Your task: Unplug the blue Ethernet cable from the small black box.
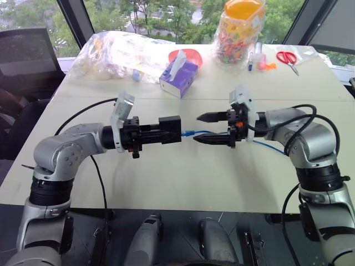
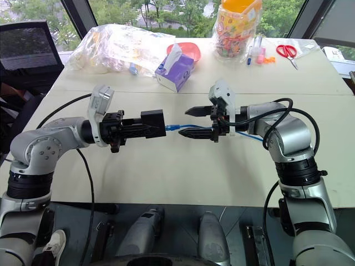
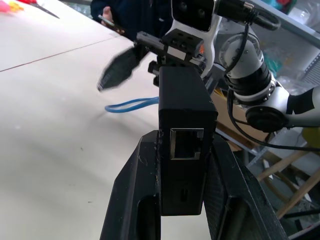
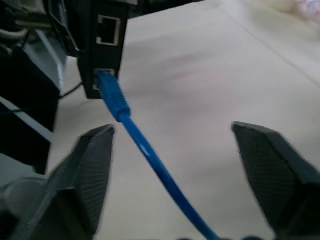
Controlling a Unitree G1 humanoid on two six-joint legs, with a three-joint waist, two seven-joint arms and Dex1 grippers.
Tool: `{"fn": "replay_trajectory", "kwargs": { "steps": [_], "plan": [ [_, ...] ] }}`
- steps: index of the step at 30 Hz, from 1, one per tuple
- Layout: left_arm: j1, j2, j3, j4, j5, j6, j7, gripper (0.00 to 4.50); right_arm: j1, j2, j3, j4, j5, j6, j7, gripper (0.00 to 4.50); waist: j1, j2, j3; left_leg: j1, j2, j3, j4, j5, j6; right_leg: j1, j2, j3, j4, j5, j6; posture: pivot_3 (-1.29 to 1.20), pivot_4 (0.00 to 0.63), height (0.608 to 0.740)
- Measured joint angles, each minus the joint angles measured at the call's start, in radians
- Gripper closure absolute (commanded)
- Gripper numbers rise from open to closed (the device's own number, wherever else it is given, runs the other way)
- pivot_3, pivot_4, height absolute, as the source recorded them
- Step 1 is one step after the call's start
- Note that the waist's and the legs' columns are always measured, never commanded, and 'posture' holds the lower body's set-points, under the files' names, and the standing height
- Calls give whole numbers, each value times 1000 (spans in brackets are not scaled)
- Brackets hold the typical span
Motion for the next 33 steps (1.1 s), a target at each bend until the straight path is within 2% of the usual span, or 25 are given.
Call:
{"fn": "replay_trajectory", "kwargs": {
  "steps": [1,14,33],
  "plan": [
    [0,0,0,0,0,0,1,3995,0,-1,3,-2,5,14,0,2617,0,0,0,0,0,0,0,0,0,0,0,0,0,0,0,0,150,728],
    [-6,16,0,0,0,0,-2,3995,-6,-9,19,-74,151,190,-20,2617,-3,0,0,0,0,0,0,0,0,0,0,0,-1,0,0,0,150,728],
    [-3,15,-3,-15,3,-5,-4,3995,-44,24,11,-69,213,221,-85,2617,-3,0,0,0,0,0,0,0,0,0,0,-1,-1,0,0,0,150,728]
  ]
}}
